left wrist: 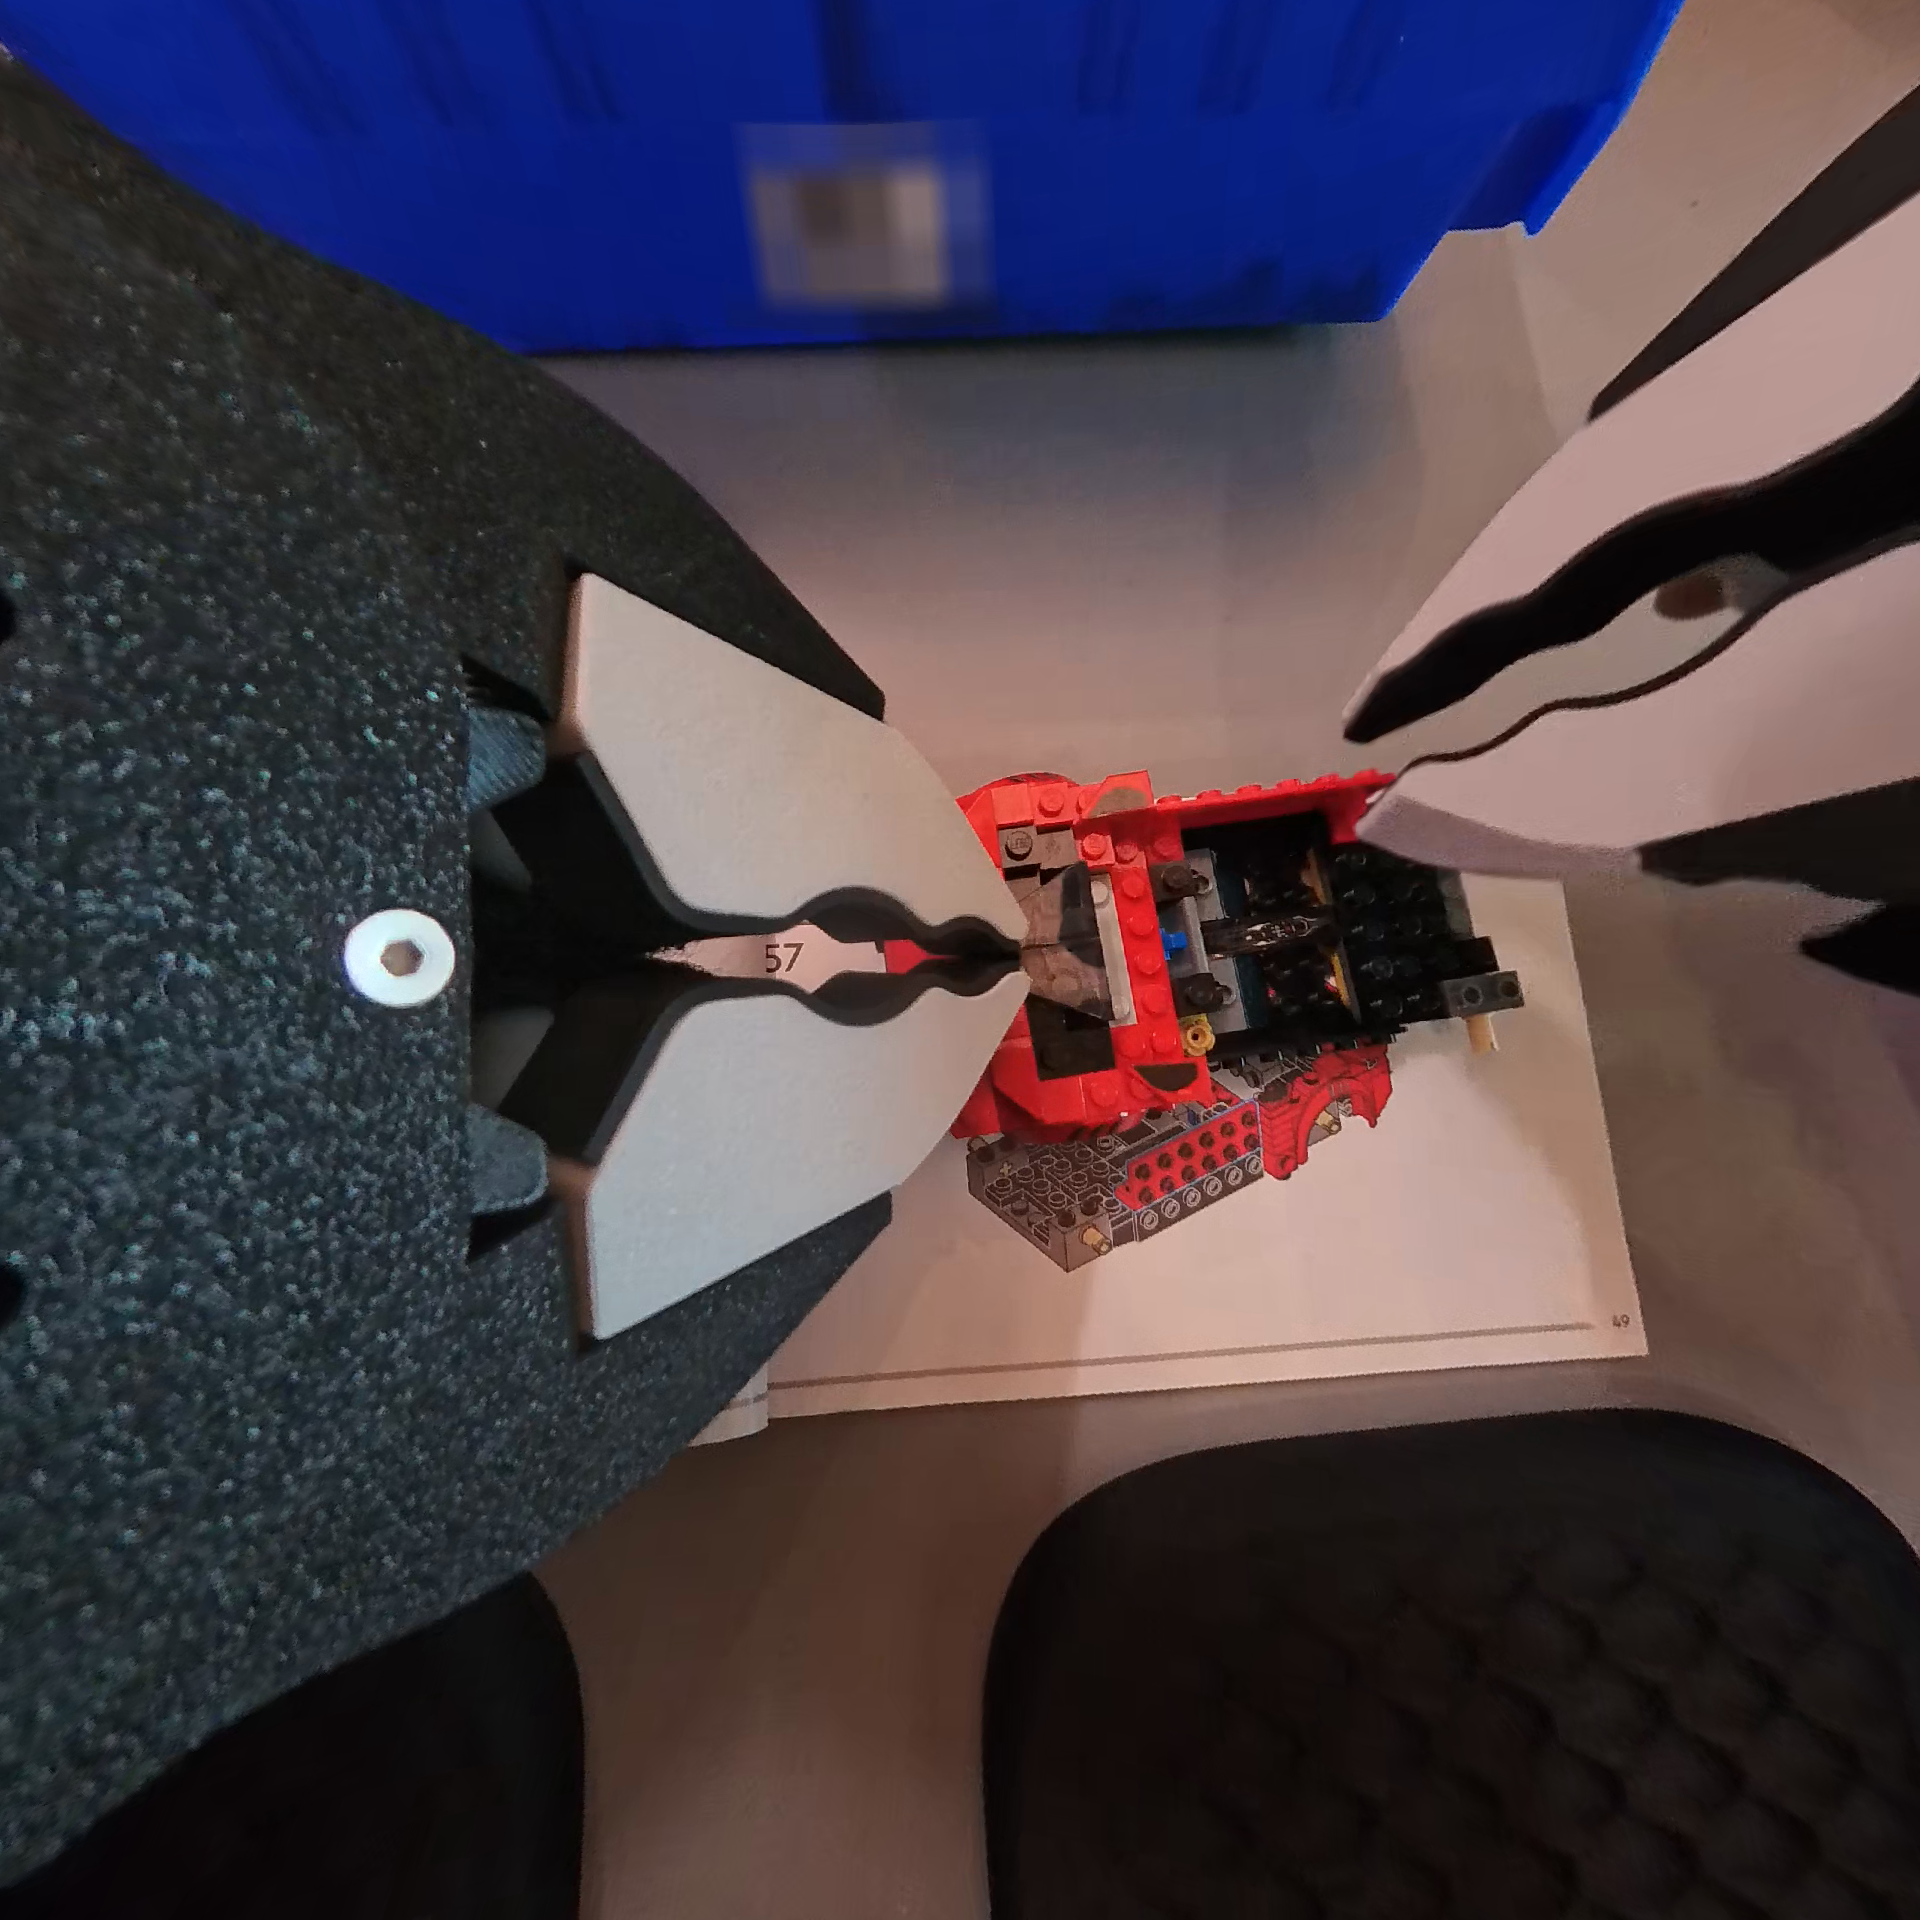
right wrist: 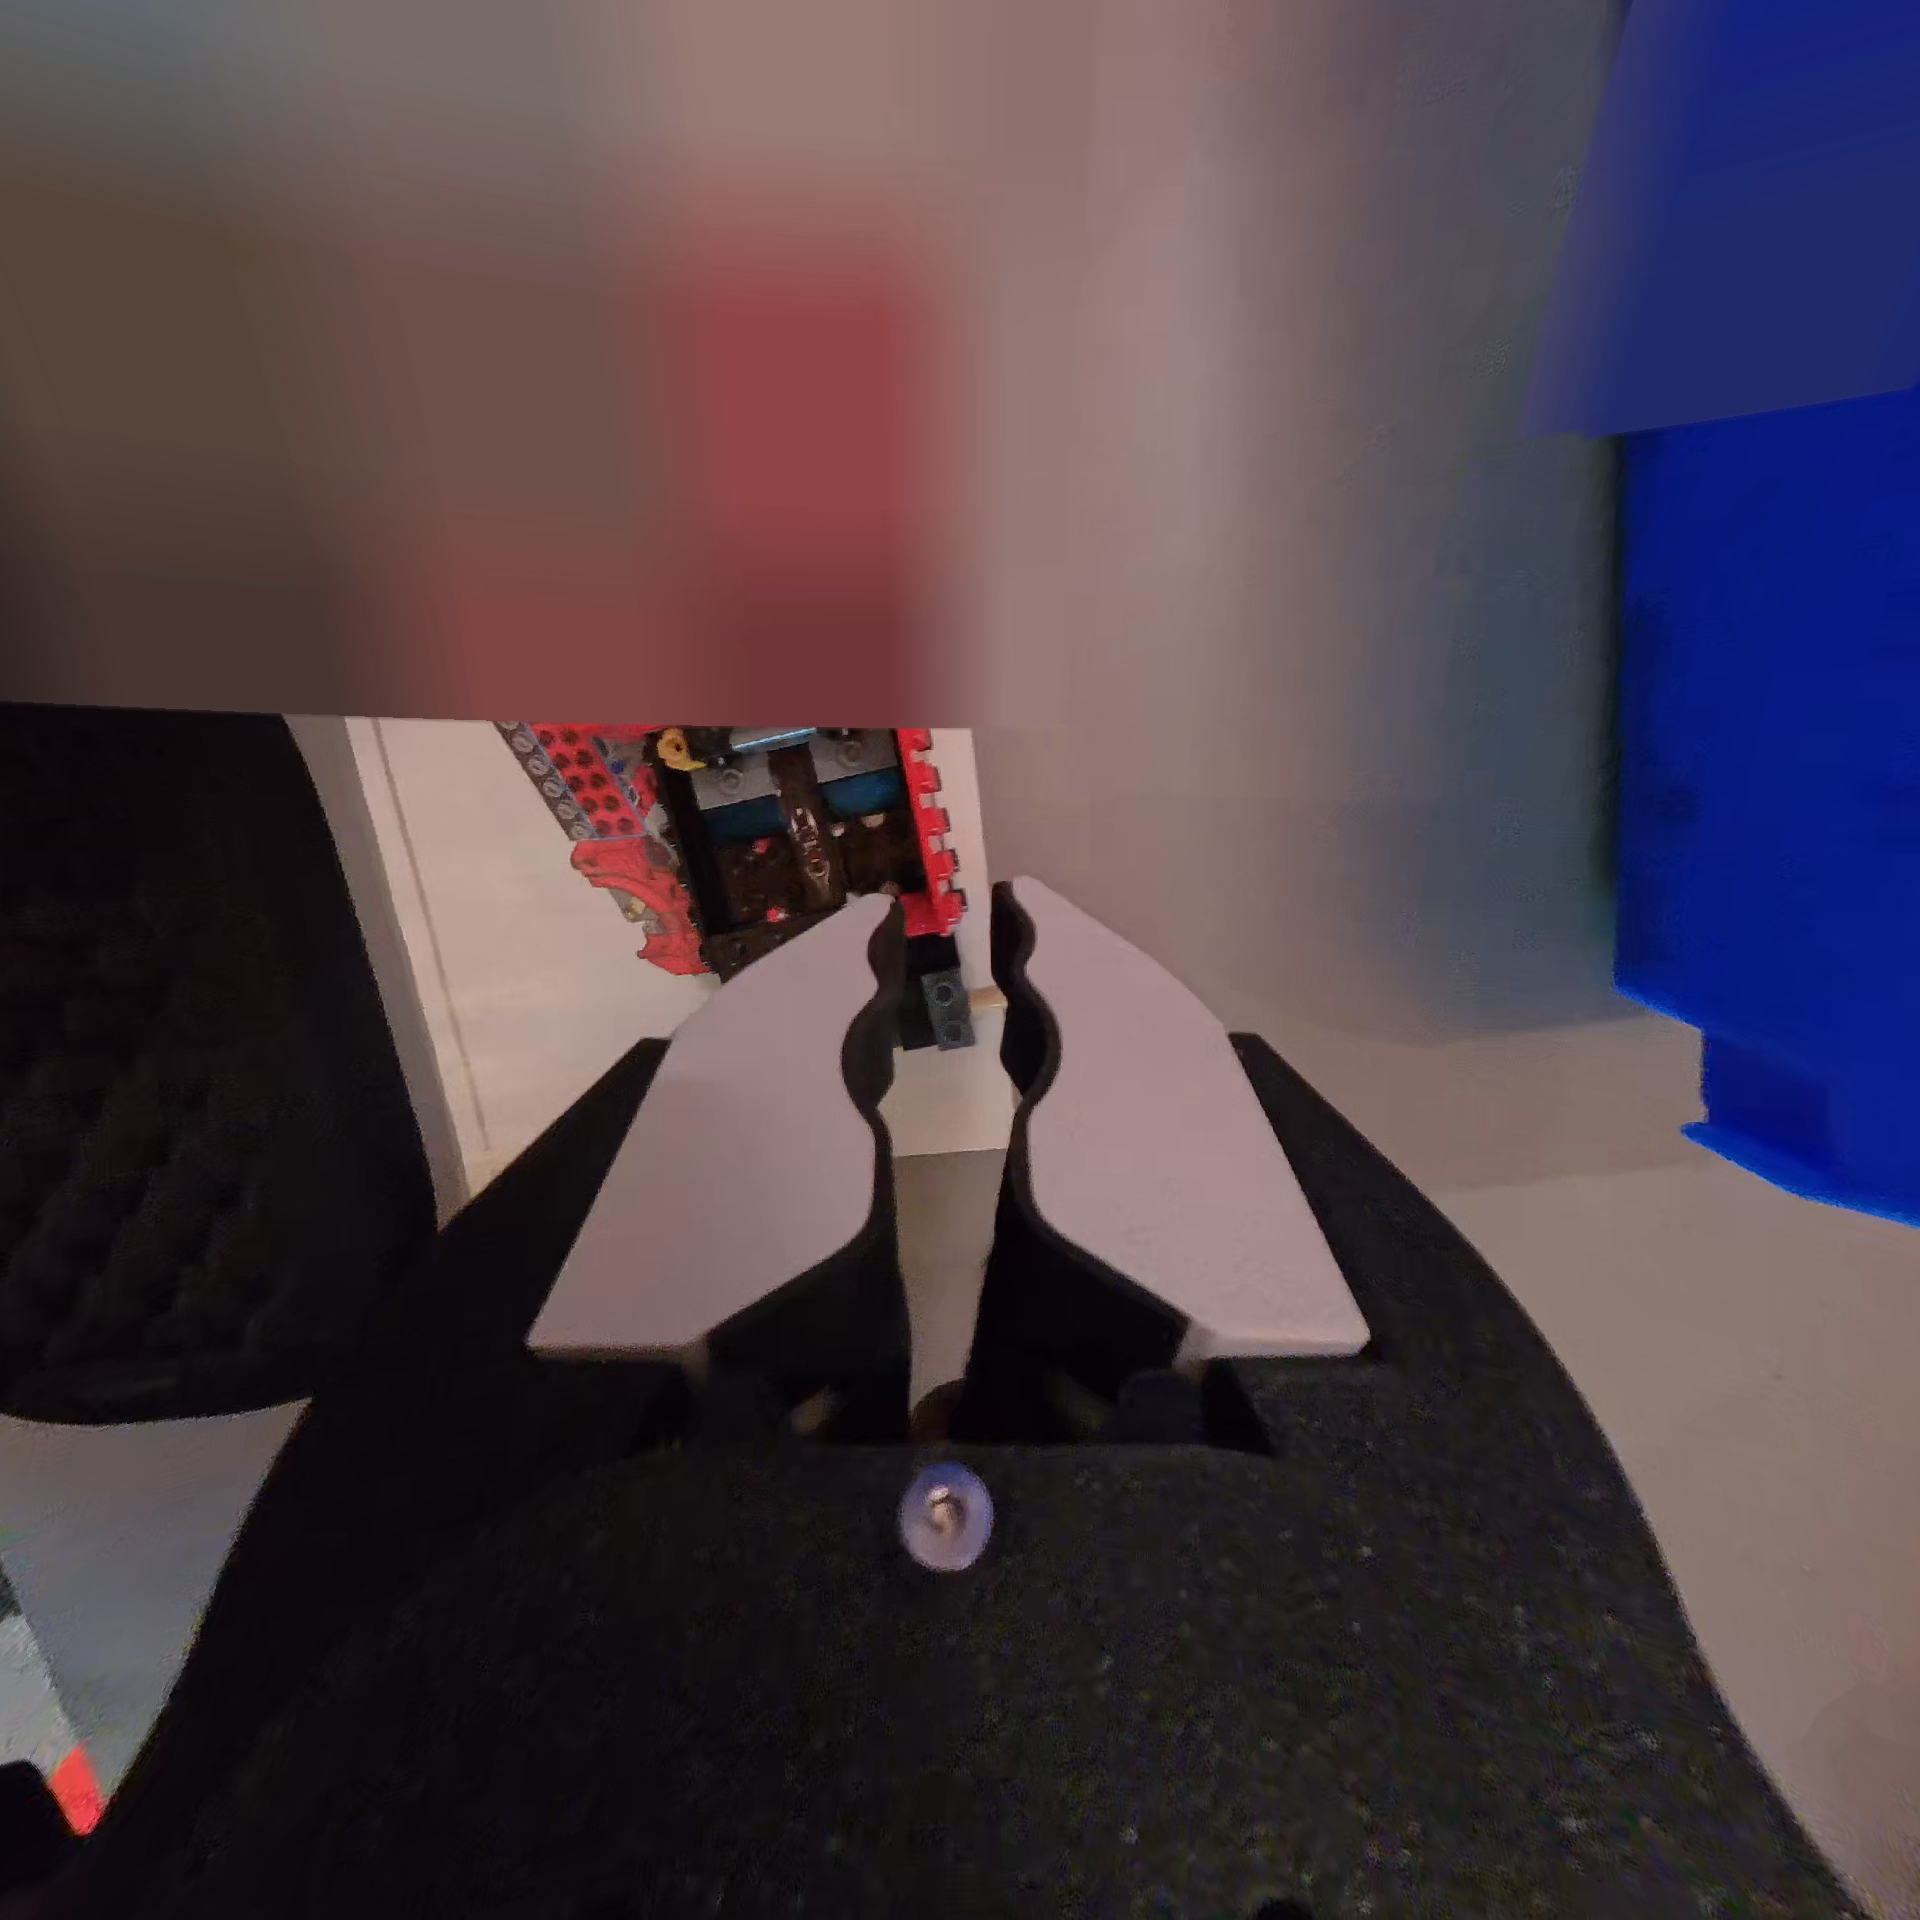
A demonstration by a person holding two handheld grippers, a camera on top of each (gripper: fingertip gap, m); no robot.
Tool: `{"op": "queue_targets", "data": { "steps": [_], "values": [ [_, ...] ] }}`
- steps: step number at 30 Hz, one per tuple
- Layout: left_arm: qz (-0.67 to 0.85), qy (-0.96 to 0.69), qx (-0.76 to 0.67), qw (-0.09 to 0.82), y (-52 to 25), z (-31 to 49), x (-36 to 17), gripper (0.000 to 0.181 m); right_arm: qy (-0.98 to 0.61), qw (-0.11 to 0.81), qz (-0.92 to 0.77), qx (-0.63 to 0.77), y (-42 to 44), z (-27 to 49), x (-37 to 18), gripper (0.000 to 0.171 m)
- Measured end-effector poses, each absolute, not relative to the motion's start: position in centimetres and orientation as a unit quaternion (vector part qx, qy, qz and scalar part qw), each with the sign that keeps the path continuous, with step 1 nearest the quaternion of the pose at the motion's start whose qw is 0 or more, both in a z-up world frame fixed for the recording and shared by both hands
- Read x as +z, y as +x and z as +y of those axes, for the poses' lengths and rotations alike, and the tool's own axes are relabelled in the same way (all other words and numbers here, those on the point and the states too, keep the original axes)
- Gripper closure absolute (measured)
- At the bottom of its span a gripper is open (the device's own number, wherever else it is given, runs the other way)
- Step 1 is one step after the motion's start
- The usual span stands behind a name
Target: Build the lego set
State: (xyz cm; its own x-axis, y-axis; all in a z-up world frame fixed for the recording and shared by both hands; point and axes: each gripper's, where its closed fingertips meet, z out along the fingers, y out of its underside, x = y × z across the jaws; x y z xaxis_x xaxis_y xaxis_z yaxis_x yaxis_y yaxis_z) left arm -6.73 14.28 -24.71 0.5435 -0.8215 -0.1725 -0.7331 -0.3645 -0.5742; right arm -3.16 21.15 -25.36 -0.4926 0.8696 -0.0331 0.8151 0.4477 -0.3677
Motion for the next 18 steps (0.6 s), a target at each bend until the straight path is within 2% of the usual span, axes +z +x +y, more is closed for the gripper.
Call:
{"op": "queue_targets", "data": {
  "steps": [11, 18],
  "values": [
    [0.477, -0.825, -0.062, 0.296, -6.7, 14.3, -24.7, 0.181, -0.478, 0.077, -0.859, 0.167, -2.9, 21.4, -26.0, 0.167],
    [0.482, -0.826, -0.054, 0.288, -6.7, 14.3, -24.8, 0.181, -0.489, 0.07, -0.853, 0.166, -2.8, 21.4, -26.1, 0.168]
  ]
}}
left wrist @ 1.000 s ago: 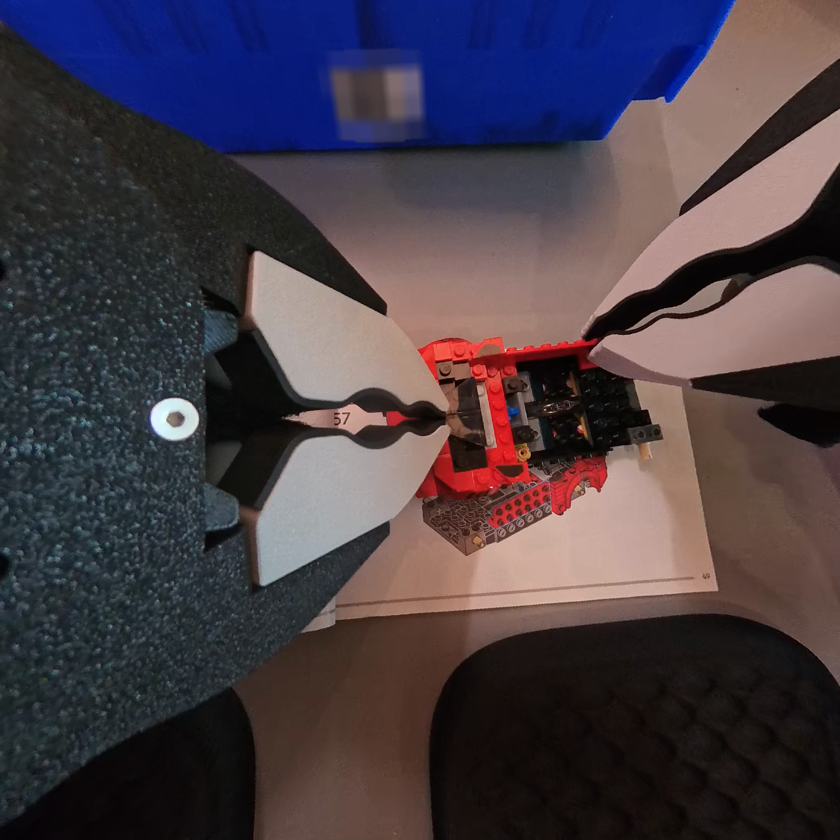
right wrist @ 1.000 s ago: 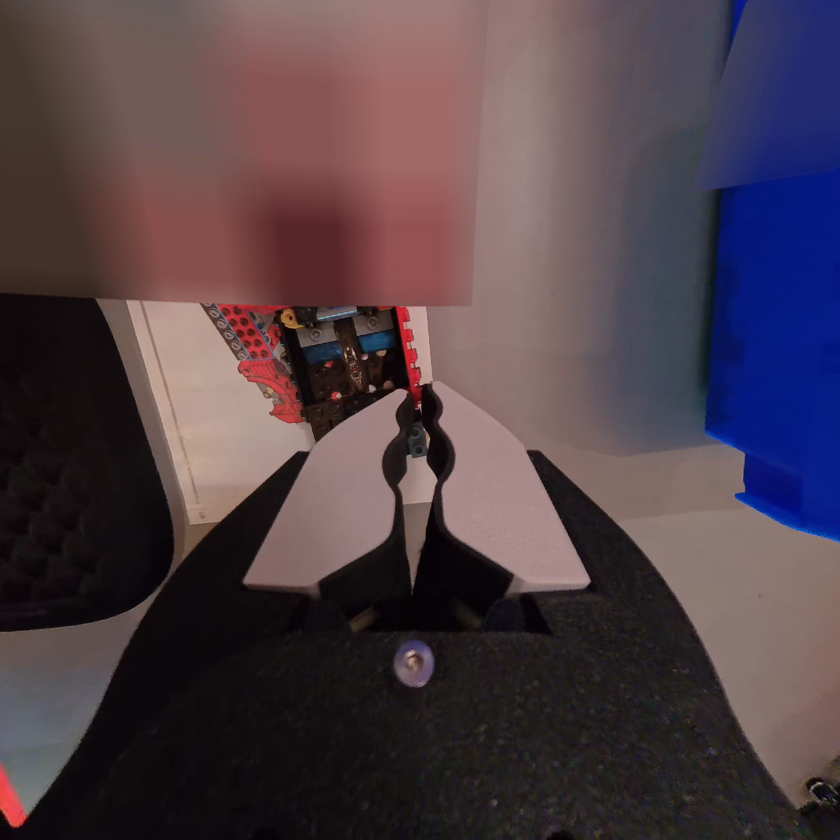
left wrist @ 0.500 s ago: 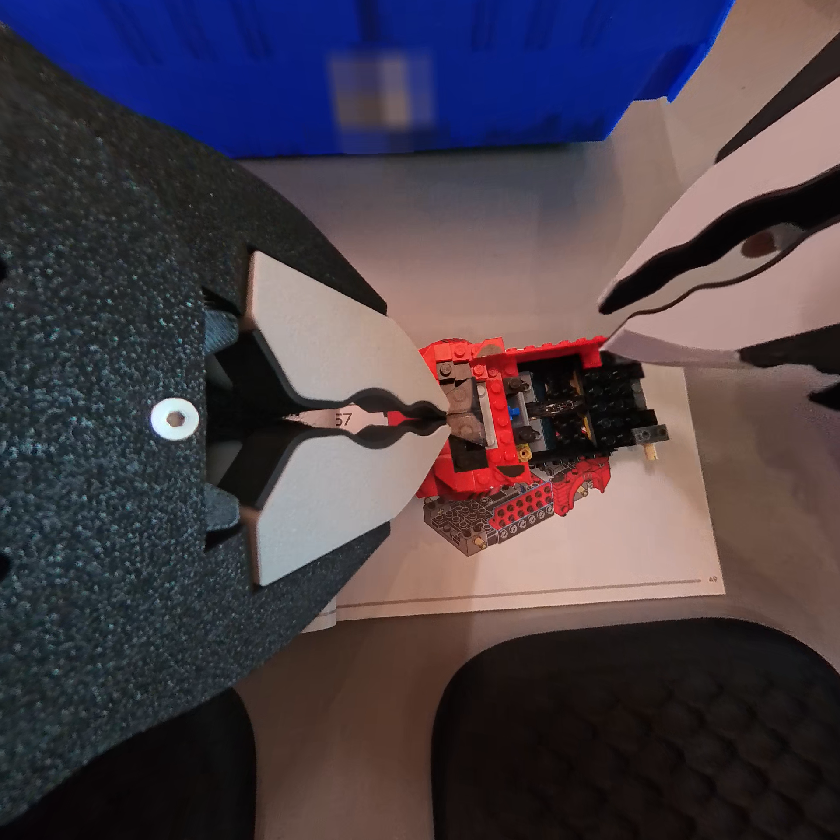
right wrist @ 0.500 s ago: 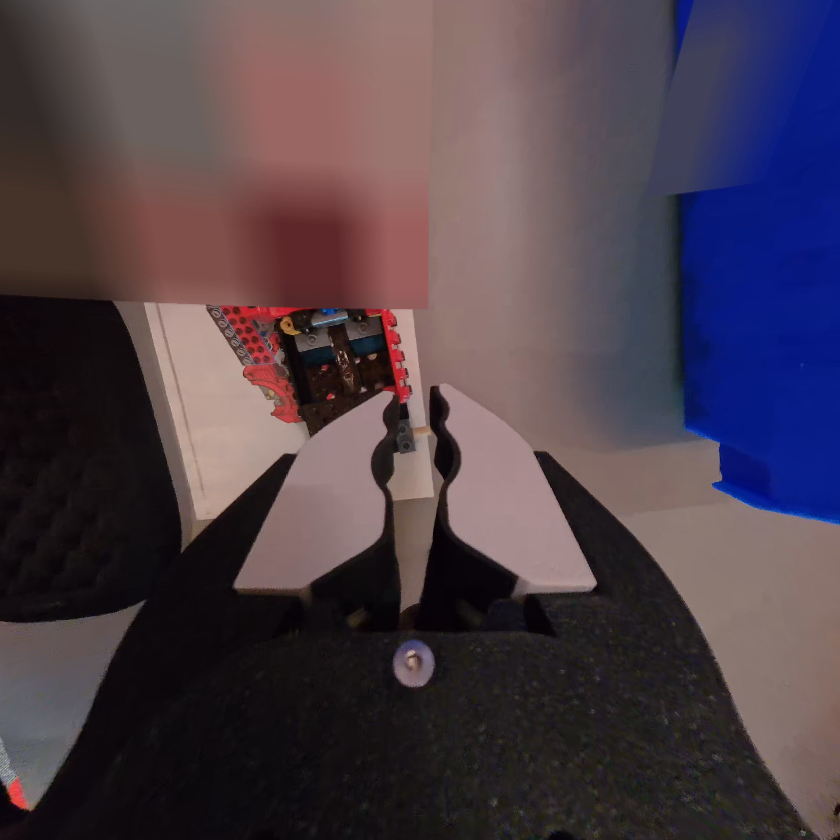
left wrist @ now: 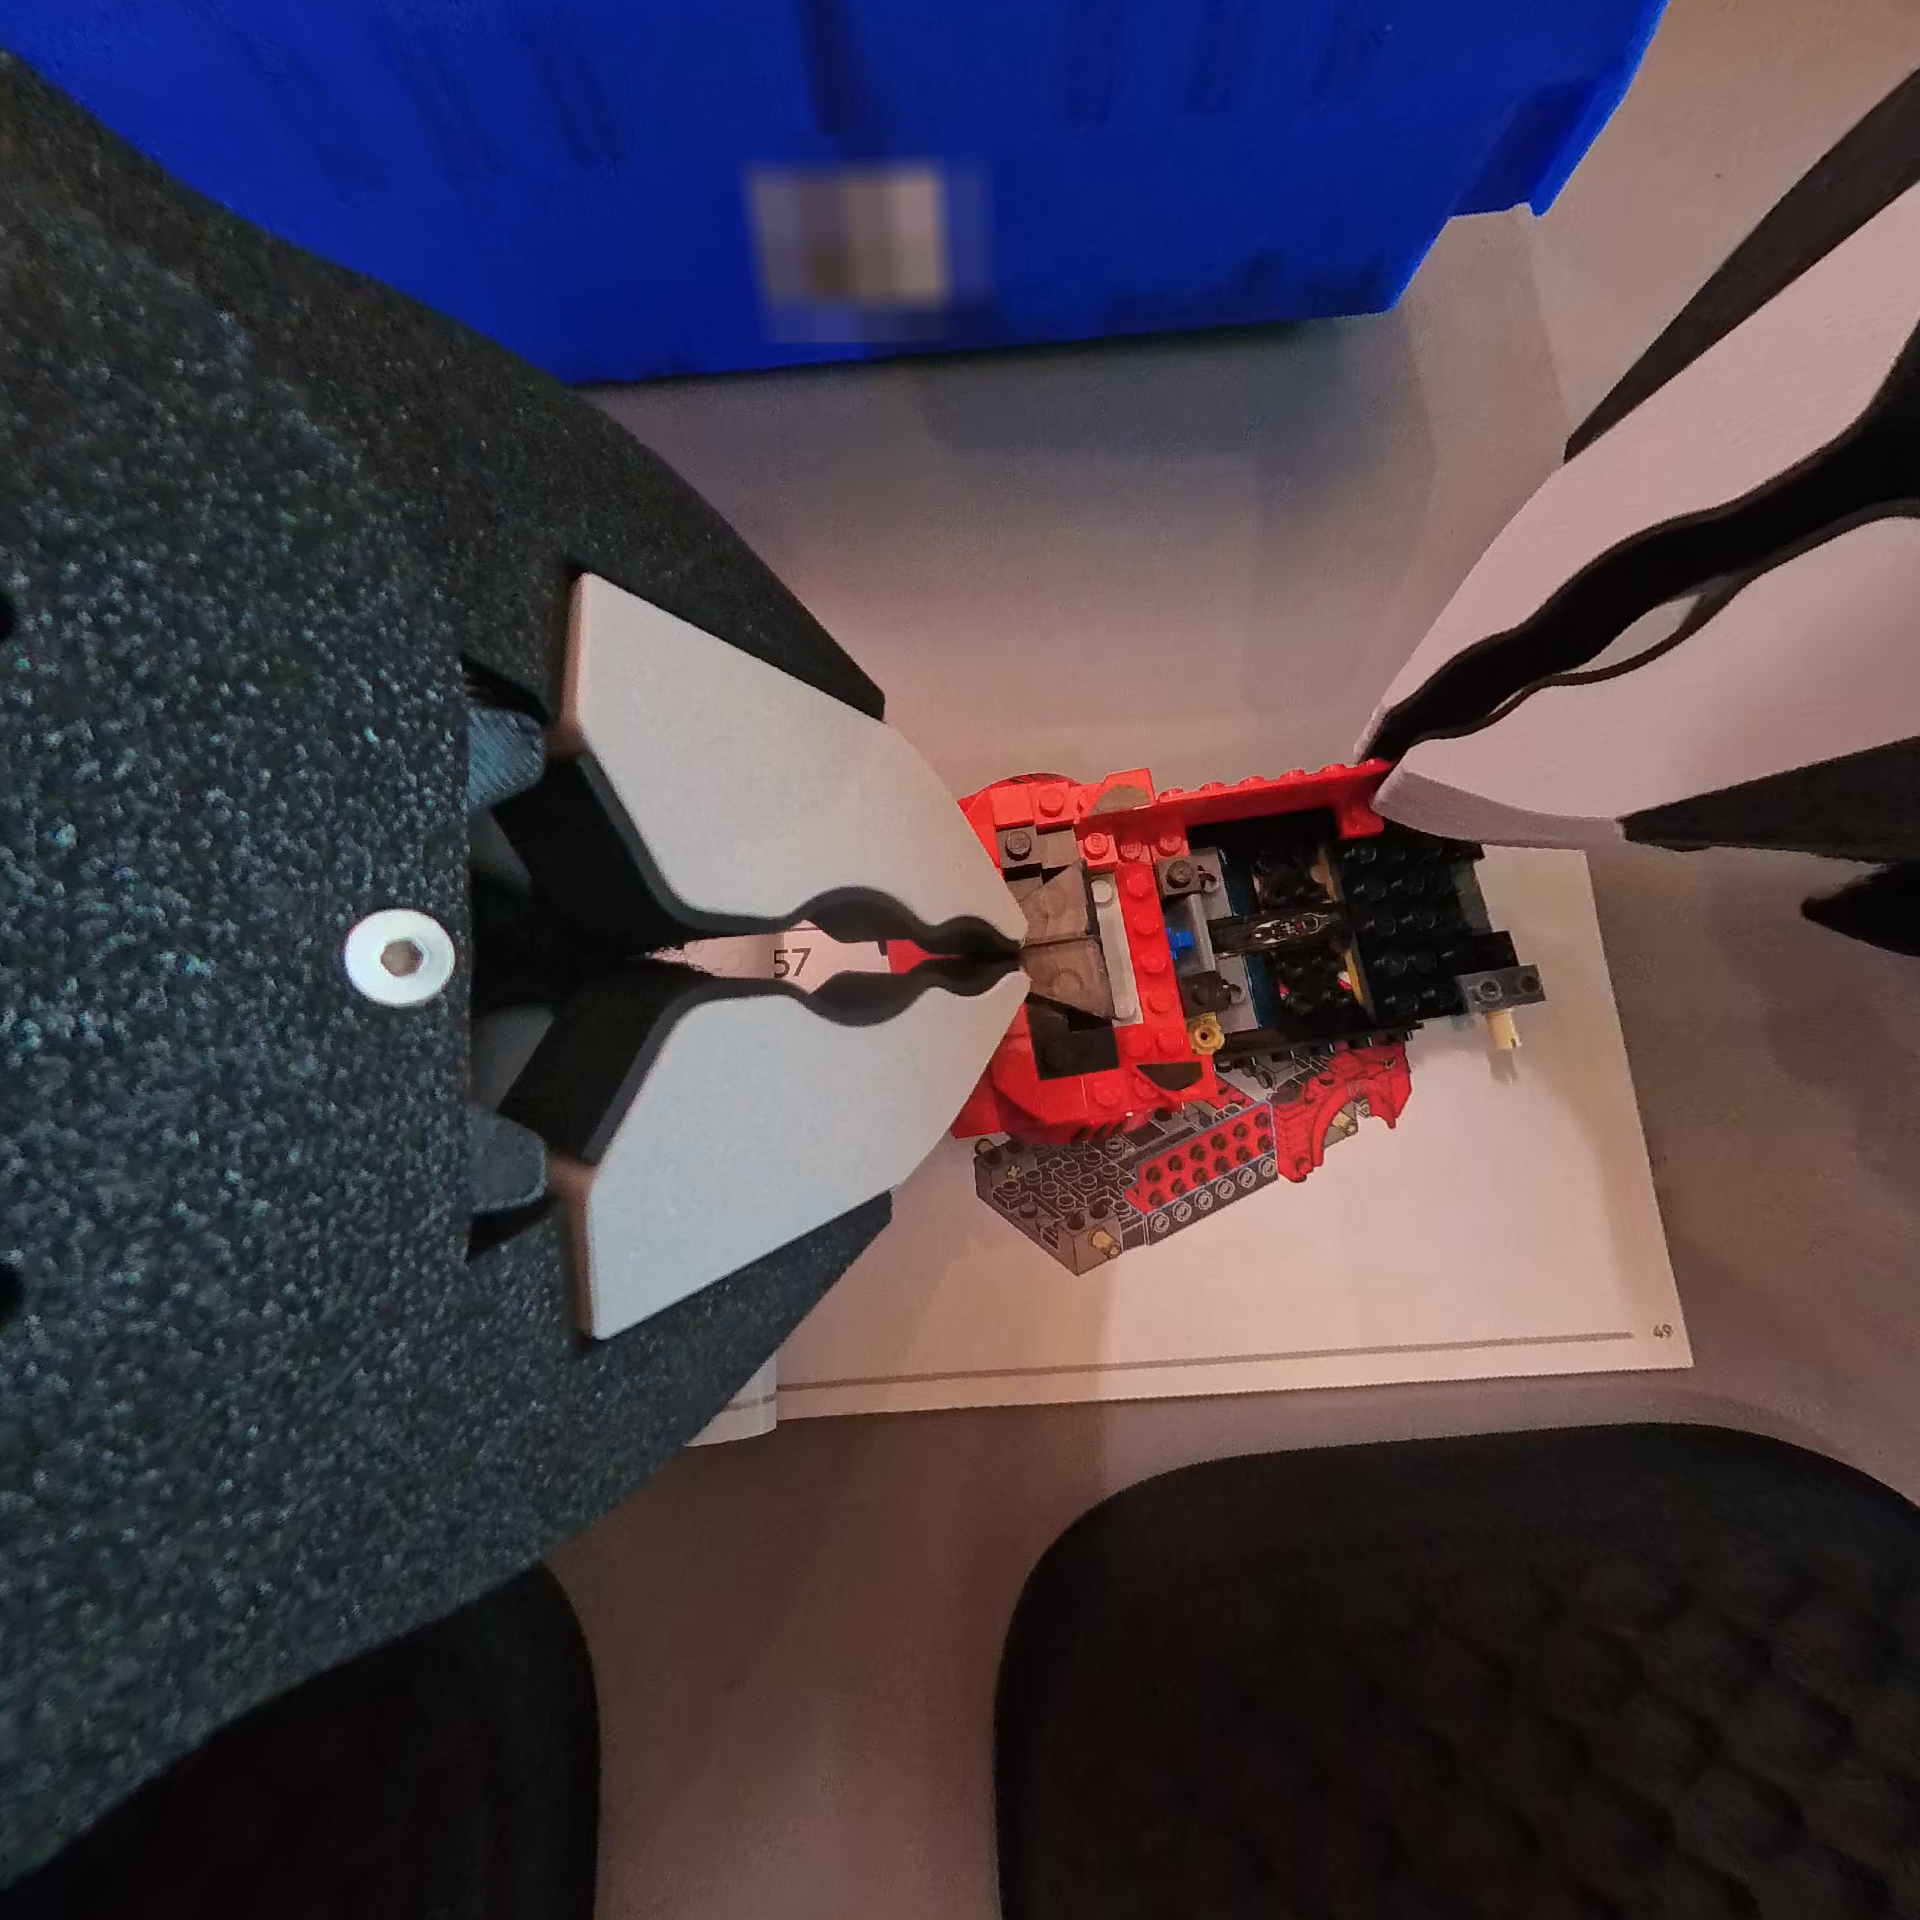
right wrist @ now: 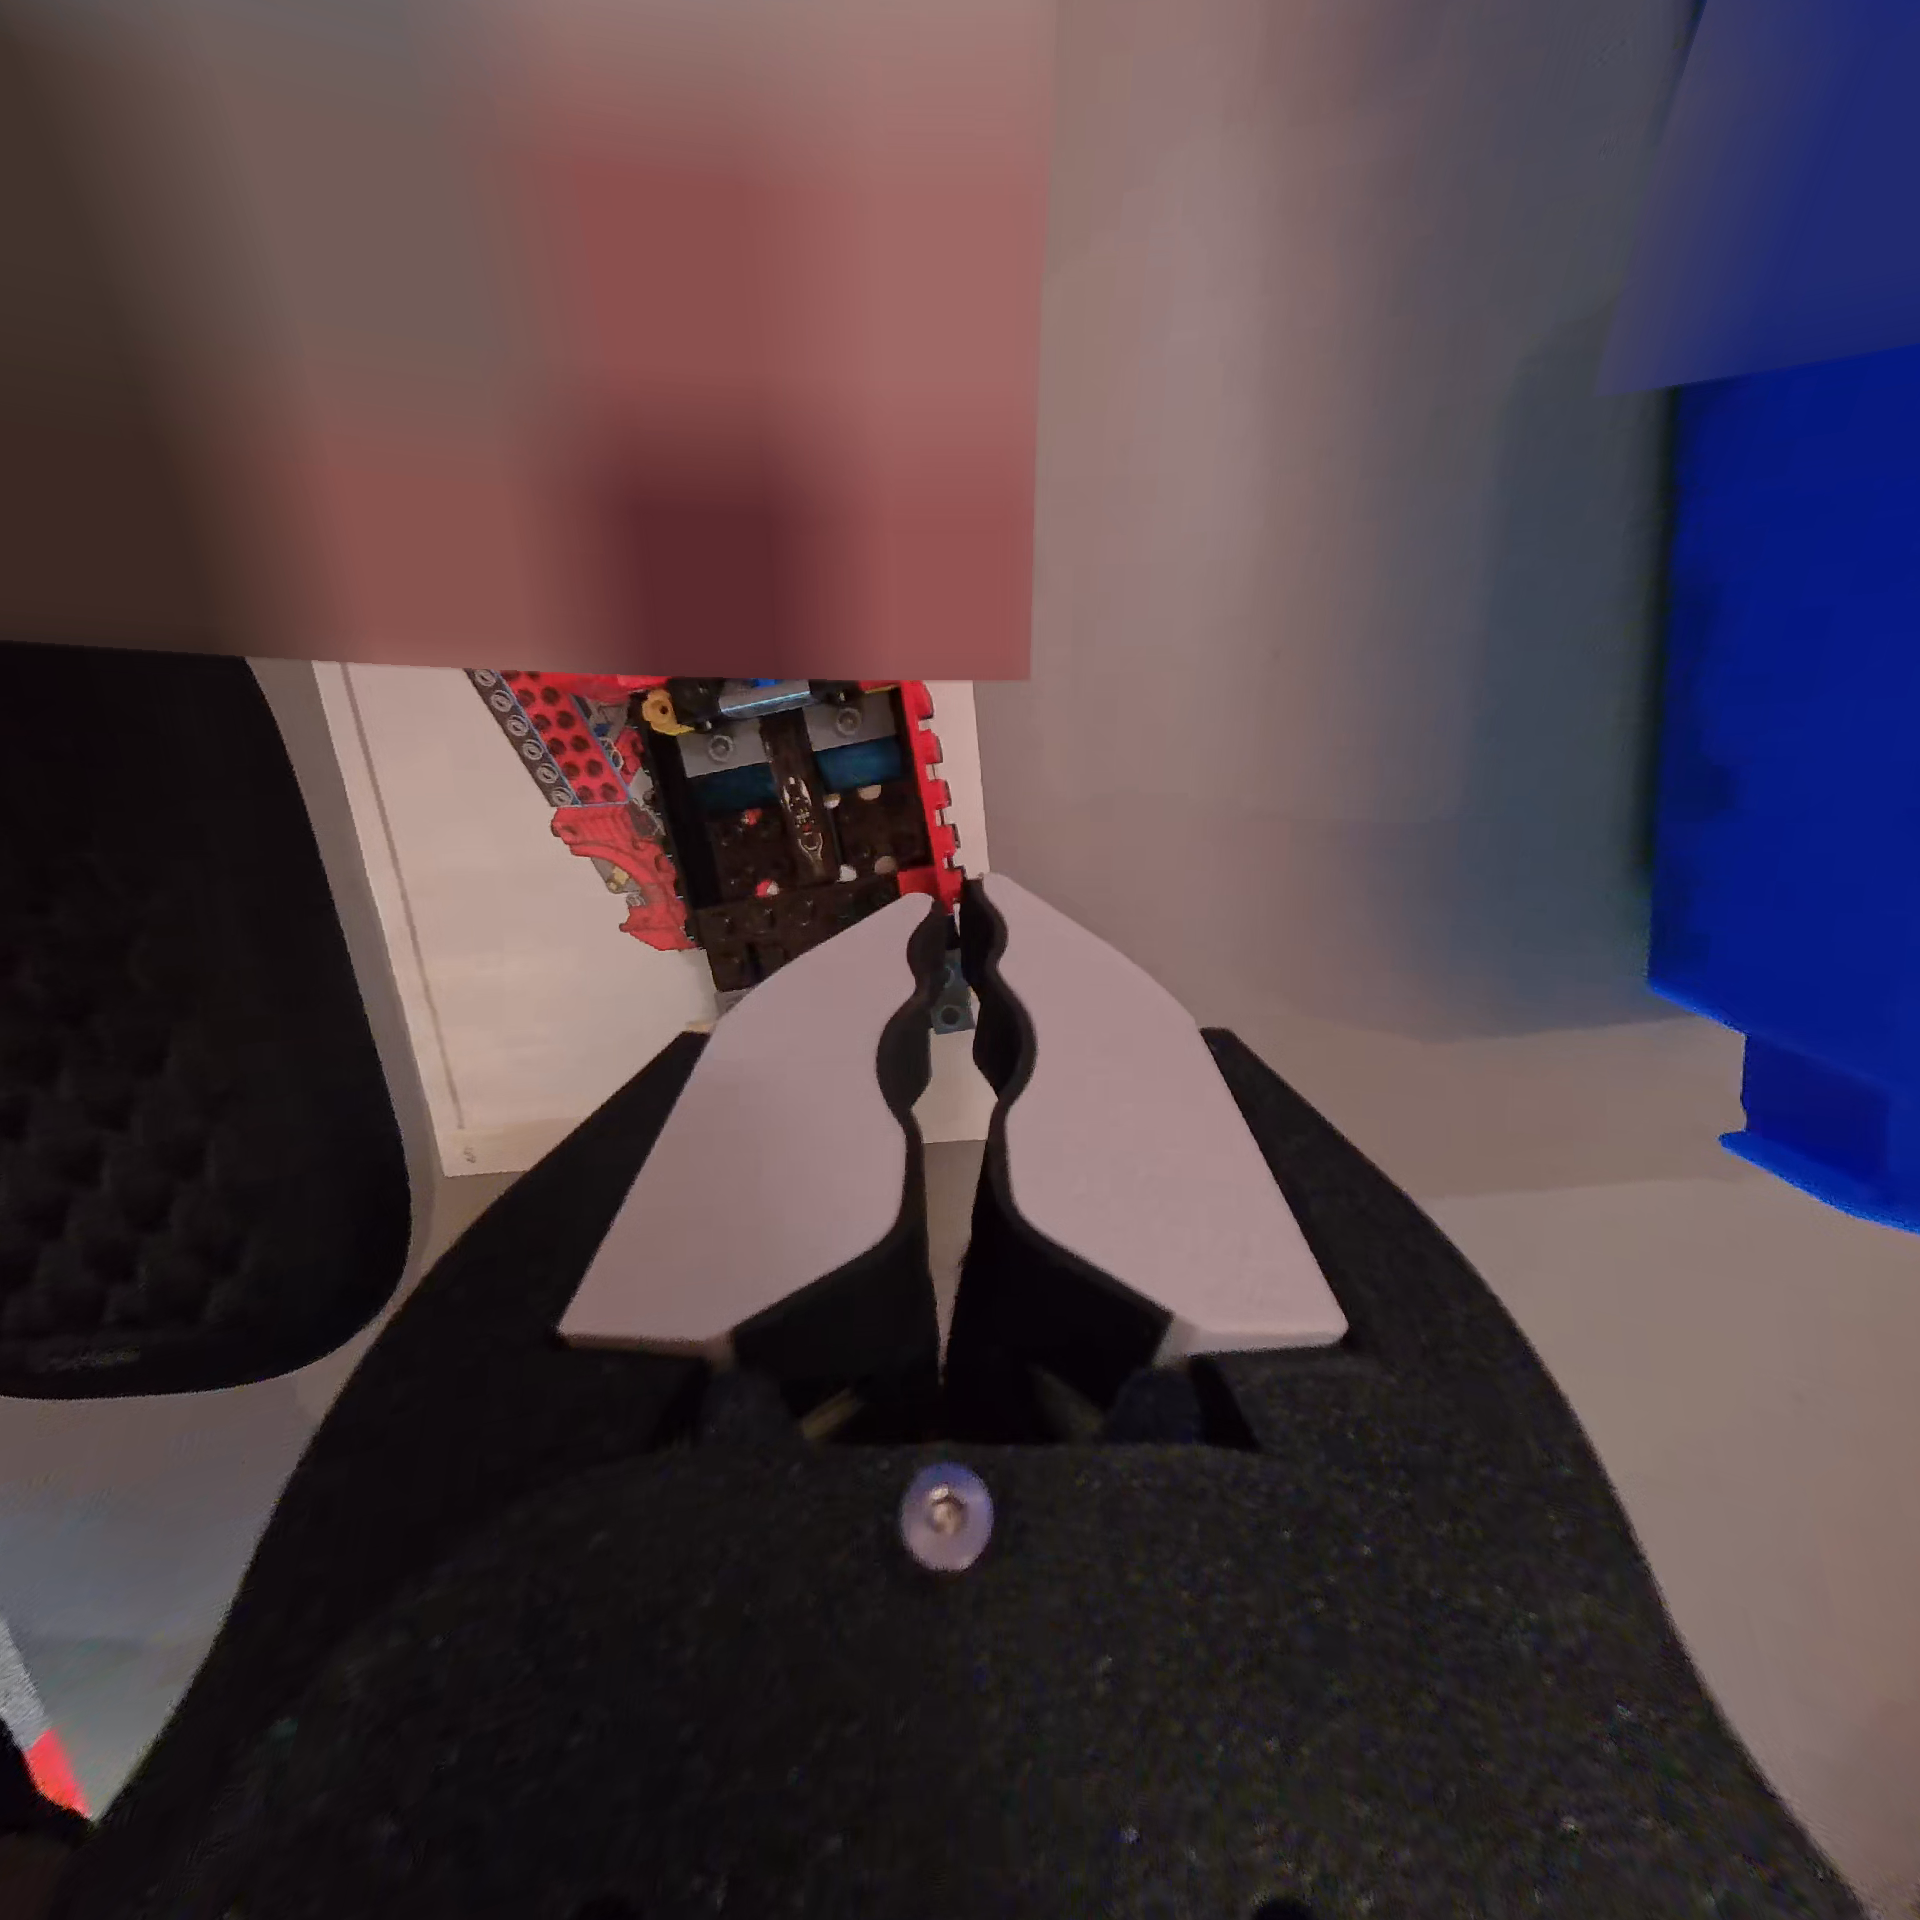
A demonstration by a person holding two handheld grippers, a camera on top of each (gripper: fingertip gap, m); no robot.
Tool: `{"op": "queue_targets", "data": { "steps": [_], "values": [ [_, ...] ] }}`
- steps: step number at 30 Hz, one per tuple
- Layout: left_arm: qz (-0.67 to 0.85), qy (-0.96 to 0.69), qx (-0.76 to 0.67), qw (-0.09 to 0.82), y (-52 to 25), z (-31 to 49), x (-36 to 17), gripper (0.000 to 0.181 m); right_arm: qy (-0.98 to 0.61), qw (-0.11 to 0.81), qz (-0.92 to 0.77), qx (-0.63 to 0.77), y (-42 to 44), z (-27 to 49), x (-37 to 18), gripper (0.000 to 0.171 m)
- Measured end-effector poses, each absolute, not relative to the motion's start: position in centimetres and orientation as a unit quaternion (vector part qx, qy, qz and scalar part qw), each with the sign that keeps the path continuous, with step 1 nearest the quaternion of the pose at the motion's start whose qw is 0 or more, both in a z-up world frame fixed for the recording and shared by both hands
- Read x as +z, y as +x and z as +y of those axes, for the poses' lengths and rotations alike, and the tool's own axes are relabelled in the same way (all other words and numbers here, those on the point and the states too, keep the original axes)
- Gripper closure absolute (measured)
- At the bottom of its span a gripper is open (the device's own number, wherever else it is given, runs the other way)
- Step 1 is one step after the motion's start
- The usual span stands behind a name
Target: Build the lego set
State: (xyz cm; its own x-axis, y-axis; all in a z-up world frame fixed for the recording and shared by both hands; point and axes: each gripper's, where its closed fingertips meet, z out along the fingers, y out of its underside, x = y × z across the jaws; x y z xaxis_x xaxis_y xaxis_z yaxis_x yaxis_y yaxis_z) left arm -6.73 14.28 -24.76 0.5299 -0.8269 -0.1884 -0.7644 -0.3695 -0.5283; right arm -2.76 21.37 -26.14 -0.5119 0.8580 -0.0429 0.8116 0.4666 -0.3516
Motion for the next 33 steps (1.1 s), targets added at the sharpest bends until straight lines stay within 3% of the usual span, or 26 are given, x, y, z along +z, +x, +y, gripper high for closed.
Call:
{"op": "queue_targets", "data": {
  "steps": [17, 33],
  "values": [
    [0.483, -0.821, -0.056, 0.298, -6.69, 14.29, -24.75, 0.181, -0.456, 0.12, -0.881, 0.048, -2.65, 21.71, -26.27, 0.168],
    [0.482, -0.818, -0.066, 0.306, -6.65, 14.3, -24.75, 0.181, -0.445, 0.162, -0.88, 0.042, -2.62, 21.65, -26.26, 0.169]
  ]
}}
